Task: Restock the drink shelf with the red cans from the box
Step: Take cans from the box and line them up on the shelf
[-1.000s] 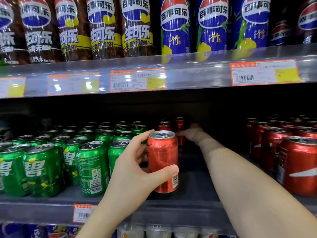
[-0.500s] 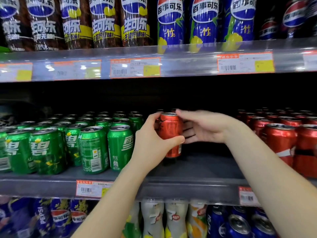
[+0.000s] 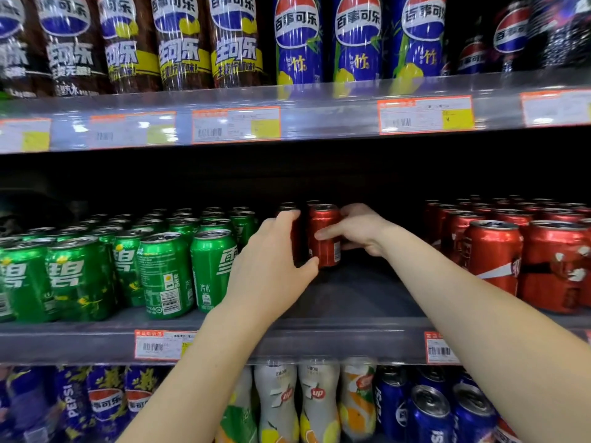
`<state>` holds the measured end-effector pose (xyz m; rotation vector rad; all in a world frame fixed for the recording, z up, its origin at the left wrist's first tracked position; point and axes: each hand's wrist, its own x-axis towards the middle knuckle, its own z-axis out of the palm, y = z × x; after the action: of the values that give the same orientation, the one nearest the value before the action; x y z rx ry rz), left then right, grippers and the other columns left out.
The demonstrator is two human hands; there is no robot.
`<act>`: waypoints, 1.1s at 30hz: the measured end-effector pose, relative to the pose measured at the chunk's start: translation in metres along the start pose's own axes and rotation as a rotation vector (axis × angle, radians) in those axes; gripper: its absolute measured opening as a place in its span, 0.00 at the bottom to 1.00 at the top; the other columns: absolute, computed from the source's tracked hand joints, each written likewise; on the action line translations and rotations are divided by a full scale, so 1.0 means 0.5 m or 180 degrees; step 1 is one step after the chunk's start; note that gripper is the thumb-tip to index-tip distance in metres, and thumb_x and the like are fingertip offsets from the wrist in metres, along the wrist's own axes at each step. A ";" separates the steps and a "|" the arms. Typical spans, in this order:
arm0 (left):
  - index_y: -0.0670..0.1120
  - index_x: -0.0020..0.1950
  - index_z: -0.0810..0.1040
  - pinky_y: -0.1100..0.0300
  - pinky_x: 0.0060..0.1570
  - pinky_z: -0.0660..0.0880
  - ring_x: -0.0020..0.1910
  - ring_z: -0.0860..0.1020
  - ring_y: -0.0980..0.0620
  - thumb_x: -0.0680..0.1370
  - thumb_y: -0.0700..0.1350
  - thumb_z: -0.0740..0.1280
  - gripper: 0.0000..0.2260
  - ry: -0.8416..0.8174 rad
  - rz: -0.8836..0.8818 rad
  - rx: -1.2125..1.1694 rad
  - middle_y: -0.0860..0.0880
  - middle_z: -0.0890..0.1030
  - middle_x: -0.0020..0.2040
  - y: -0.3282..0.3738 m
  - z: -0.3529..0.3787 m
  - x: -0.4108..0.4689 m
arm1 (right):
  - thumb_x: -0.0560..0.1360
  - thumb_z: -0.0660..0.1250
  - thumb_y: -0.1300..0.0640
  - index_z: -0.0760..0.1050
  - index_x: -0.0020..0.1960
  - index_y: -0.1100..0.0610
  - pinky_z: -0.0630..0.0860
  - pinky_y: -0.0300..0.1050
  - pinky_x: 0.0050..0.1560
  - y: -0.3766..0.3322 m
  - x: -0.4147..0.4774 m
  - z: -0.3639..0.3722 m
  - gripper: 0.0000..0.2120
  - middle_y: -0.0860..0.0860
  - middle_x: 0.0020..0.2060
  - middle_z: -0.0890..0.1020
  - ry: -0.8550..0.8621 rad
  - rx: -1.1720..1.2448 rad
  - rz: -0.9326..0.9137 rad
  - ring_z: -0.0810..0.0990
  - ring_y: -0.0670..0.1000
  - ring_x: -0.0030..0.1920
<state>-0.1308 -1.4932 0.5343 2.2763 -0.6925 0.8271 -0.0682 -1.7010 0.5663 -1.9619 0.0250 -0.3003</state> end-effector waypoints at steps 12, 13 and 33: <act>0.55 0.76 0.67 0.49 0.58 0.79 0.63 0.78 0.50 0.77 0.54 0.72 0.29 0.0163 0.0018 0.0060 0.53 0.76 0.67 -0.026 0.009 -0.010 | 0.67 0.82 0.57 0.68 0.73 0.58 0.78 0.51 0.59 0.027 0.090 0.041 0.39 0.55 0.65 0.79 0.0237 -0.0245 0.0120 0.79 0.53 0.61; 0.55 0.75 0.67 0.48 0.58 0.79 0.63 0.79 0.50 0.76 0.54 0.72 0.29 0.0173 -0.0010 0.0026 0.53 0.77 0.67 -0.029 0.011 -0.011 | 0.66 0.83 0.56 0.67 0.74 0.57 0.78 0.54 0.63 0.028 0.095 0.042 0.41 0.55 0.66 0.79 0.0300 -0.0325 0.0118 0.79 0.55 0.63; 0.54 0.73 0.69 0.47 0.56 0.80 0.59 0.79 0.50 0.77 0.54 0.71 0.26 0.0074 -0.0041 -0.0059 0.52 0.78 0.64 -0.039 0.013 -0.018 | 0.69 0.80 0.53 0.72 0.71 0.58 0.76 0.50 0.61 0.016 0.061 0.052 0.34 0.56 0.66 0.79 0.0675 -0.0991 0.0229 0.79 0.56 0.65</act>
<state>-0.1217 -1.4824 0.5170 2.2490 -0.6715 0.8364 -0.0320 -1.6857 0.5555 -2.2223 0.2946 -0.4790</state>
